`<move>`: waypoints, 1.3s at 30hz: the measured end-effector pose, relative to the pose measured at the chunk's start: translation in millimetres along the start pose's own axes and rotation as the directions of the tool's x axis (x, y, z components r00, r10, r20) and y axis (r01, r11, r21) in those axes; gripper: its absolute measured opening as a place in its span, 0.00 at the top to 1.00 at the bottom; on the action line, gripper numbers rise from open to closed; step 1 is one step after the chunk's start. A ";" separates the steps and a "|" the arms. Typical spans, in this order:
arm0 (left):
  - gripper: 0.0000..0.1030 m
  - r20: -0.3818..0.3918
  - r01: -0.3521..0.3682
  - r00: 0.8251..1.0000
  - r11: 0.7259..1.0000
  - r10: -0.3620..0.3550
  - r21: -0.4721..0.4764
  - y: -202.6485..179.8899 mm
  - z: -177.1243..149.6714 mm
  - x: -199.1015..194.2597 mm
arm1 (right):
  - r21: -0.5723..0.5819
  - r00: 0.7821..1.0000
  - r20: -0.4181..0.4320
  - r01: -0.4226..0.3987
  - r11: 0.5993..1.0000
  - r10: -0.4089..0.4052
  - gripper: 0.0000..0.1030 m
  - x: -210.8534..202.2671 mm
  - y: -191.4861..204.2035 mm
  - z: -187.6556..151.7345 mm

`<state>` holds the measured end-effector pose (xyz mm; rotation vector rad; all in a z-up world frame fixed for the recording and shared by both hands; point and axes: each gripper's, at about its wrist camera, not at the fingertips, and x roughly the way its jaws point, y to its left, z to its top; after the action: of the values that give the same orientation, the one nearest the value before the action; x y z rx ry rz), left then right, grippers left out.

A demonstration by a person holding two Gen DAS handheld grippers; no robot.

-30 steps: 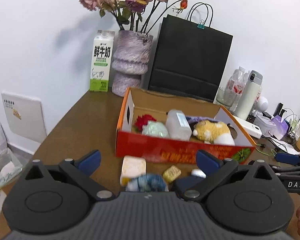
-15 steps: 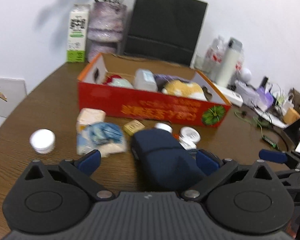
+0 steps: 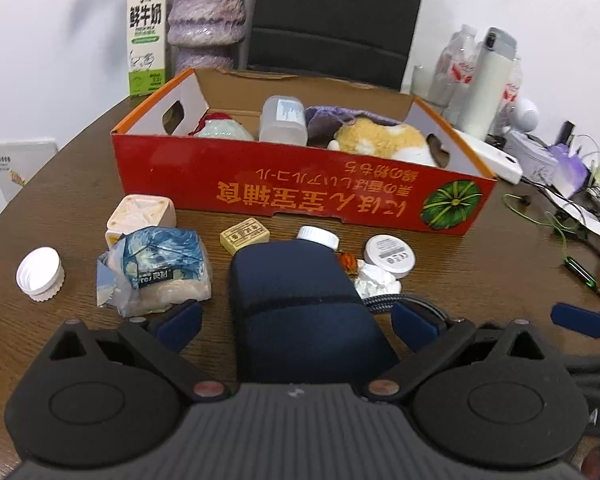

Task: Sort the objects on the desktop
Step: 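Release the pouch into the box and grasp the navy zip case with the left gripper, then grasp the braided cable with the right gripper while the left holds the navy case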

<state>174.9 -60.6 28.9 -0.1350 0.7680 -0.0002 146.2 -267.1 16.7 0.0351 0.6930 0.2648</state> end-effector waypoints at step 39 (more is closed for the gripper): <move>0.40 0.117 0.153 0.984 0.975 -0.135 -0.161 96.3 -21.2 -54.6 | -0.161 0.995 -0.059 -0.094 0.983 0.085 0.00 19.6 89.3 -9.8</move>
<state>116.1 35.1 39.9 -0.3501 0.6507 -0.0651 133.9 -176.4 7.6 -0.0974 0.7201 0.4093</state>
